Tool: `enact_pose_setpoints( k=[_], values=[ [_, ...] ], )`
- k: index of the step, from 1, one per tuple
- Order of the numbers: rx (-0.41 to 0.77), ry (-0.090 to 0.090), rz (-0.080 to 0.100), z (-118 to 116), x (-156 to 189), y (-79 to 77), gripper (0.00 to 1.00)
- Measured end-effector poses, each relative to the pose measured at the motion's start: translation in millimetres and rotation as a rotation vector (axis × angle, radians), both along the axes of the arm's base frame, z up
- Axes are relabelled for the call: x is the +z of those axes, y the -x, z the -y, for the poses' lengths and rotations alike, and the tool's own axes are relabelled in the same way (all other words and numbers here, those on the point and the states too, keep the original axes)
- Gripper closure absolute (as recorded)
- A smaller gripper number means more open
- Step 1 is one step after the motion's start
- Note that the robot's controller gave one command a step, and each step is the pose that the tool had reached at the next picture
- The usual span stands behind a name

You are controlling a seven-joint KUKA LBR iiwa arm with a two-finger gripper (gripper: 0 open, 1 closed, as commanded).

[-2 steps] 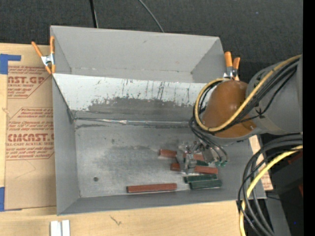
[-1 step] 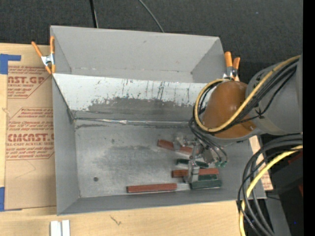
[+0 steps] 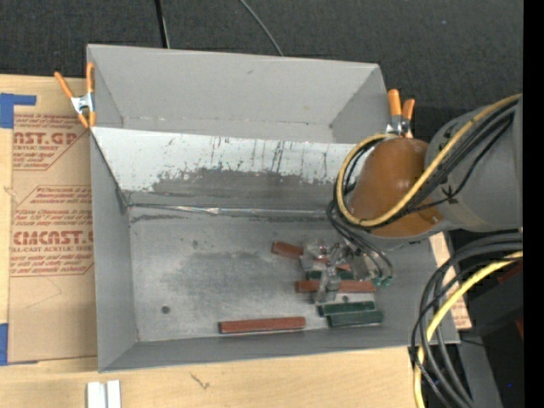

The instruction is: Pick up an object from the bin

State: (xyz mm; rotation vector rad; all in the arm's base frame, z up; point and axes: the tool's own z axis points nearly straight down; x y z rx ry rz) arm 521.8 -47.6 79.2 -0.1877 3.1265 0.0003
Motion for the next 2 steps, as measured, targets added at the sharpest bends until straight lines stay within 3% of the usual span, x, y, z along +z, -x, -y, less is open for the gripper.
enact_pose_setpoints(
  k=[1, 2],
  values=[
    [0.000, 0.000, 0.000, 0, 0, 0.0, 1.00],
    [0.074, 0.002, 0.001, -10, 174, -36.5, 1.00]
  ],
)
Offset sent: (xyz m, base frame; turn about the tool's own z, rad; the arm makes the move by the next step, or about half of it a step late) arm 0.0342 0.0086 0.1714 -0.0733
